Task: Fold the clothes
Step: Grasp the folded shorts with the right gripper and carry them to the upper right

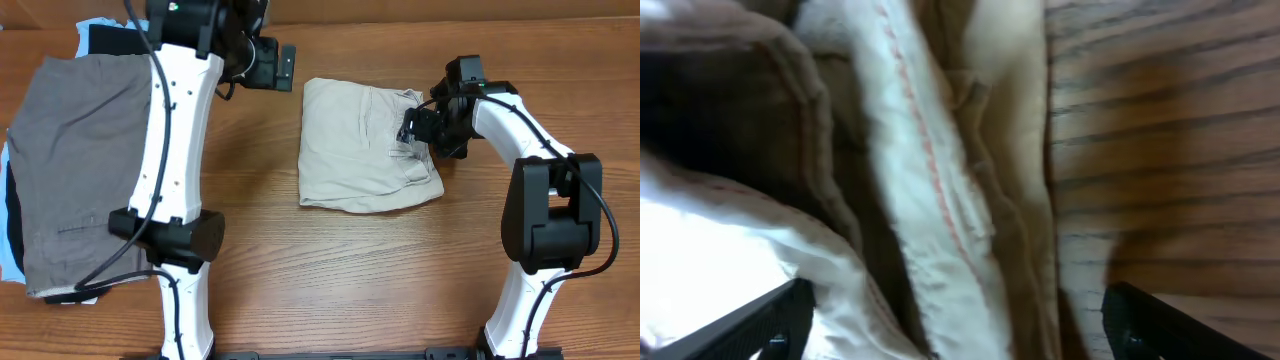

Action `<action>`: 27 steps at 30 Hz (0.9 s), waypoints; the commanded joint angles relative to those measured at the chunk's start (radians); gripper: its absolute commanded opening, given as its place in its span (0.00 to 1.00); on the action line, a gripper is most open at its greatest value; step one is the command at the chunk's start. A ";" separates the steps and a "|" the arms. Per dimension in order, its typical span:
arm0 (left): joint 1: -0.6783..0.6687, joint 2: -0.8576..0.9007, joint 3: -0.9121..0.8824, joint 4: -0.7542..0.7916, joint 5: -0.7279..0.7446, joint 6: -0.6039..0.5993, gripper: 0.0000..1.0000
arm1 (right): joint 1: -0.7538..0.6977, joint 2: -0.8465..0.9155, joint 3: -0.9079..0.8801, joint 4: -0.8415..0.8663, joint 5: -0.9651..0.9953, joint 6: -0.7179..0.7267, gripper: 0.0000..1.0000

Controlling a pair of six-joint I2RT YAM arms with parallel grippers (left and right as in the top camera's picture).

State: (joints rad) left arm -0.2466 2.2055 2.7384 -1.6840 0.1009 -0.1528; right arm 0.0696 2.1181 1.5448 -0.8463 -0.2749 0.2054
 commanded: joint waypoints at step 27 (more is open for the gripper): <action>0.007 -0.130 -0.004 -0.005 -0.168 -0.045 1.00 | -0.267 0.070 -0.029 0.685 -0.276 0.547 0.04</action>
State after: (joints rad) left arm -0.2466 2.0232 2.7556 -1.6871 -0.0490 -0.1638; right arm -0.0887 2.1876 1.5013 -0.1967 -0.6624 0.5812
